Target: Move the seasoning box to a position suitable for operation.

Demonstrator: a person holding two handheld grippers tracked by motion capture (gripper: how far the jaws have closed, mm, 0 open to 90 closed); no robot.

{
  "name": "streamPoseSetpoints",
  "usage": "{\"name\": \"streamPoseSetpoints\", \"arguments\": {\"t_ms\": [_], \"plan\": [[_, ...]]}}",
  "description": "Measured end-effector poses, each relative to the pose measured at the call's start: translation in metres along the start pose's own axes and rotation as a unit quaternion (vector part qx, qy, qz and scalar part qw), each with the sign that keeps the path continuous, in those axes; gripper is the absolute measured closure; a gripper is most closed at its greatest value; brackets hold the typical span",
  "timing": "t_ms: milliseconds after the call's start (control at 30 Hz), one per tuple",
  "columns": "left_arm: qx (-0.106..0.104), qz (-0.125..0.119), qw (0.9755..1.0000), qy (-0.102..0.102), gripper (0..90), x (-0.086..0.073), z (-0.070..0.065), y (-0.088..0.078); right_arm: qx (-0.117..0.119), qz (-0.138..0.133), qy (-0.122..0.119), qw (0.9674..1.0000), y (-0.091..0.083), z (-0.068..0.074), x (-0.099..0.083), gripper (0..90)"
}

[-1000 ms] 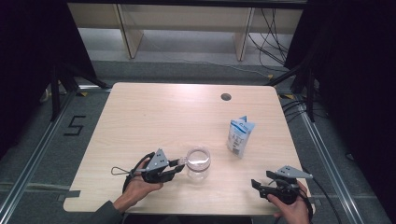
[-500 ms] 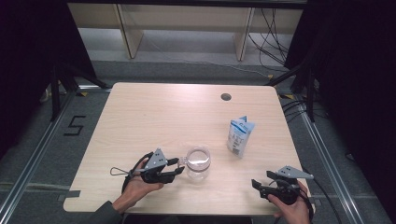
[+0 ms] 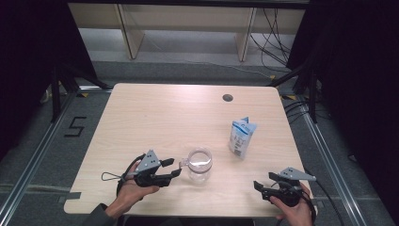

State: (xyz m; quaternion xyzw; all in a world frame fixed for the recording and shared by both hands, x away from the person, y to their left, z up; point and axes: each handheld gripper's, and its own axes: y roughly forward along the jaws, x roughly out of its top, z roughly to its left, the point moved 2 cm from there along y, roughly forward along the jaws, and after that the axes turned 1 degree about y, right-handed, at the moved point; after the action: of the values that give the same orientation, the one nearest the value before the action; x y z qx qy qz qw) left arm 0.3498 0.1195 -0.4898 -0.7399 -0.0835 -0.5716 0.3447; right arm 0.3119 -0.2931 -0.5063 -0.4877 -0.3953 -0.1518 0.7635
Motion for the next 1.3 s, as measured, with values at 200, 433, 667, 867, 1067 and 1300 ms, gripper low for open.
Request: {"name": "streamPoseSetpoints", "arguments": {"t_ms": [200, 433, 667, 867, 1067, 1300], "plan": [[-0.004, -0.013, 0.9995, -0.027, 56.1, 0.005, 0.0, -0.008, -0.005, -0.008, -0.024, 0.9997, 0.0, -0.003, 0.001, 25.1], [-0.01, -0.037, 0.9983, -0.043, 62.4, 0.011, -0.002, -0.013, 0.002, 0.001, -0.002, 1.0, 0.002, 0.001, 0.001, 25.1], [-0.009, -0.045, 0.9986, -0.026, 67.3, 0.022, -0.007, -0.013, -0.001, -0.01, -0.026, 0.9996, 0.001, -0.004, 0.002, 25.1], [-0.012, -0.047, 0.9987, -0.014, 72.3, 0.026, -0.008, -0.009, 0.004, -0.009, -0.015, 0.9998, 0.002, -0.003, 0.001, 25.1], [-0.003, -0.042, 0.9991, -0.01, 77.4, 0.03, -0.009, -0.006, 0.004, -0.013, -0.022, 0.9997, 0.002, -0.005, 0.0, 25.1], [0.004, -0.032, 0.9995, -0.001, 83.2, 0.034, -0.011, -0.001, 0.002, -0.01, -0.023, 0.9997, 0.002, -0.009, 0.0, 25.1]]}}
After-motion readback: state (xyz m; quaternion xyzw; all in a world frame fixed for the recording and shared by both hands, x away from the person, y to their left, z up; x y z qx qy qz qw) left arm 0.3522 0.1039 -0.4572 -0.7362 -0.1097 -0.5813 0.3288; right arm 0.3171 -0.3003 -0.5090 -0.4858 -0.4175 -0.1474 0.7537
